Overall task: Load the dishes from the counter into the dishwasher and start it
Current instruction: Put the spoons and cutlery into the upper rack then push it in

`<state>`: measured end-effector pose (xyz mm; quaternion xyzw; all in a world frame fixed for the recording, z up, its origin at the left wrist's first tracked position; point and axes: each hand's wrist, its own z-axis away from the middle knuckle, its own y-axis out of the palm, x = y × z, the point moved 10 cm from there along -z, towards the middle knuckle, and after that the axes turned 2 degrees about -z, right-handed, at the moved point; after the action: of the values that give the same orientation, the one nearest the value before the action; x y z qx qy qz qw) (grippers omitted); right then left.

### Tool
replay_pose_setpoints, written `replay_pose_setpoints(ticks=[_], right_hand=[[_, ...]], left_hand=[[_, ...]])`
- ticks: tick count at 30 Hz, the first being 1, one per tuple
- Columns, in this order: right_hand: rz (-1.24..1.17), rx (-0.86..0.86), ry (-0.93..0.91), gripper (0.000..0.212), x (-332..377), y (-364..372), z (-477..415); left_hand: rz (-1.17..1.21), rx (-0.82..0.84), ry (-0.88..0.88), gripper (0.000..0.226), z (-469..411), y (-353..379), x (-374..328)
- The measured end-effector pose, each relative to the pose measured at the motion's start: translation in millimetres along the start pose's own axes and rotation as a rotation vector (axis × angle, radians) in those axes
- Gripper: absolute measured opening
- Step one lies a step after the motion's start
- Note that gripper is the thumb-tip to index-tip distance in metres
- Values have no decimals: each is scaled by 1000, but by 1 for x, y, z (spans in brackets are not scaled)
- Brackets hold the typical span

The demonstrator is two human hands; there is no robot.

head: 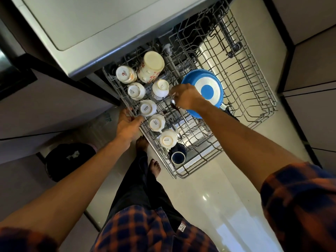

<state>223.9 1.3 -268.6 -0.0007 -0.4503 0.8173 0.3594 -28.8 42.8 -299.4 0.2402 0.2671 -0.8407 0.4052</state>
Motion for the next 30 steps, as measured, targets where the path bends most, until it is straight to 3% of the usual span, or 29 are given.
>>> replay_pose_setpoints(ticks=[3, 9, 16, 21, 26, 30], right_hand=[[-122, -27, 16, 39, -3, -18, 27], [-158, 1, 70, 31, -8, -8, 96], [-308, -91, -84, 25, 70, 15, 161], [-340, -70, -310, 23, 183, 37, 188], [-254, 6, -568, 22, 329, 61, 208], [-161, 71, -791, 19, 469, 87, 237]], left_hand=[[-9, 6, 12, 56, 8, -7, -5], [-43, -21, 82, 26, 48, -45, -18], [-92, -125, 230, 11, 112, -145, 0], [-117, -274, 286, 10, 162, -257, 36], [-156, -538, 384, 23, 231, -392, 72], [-82, -784, 379, 15, 295, -502, 123]])
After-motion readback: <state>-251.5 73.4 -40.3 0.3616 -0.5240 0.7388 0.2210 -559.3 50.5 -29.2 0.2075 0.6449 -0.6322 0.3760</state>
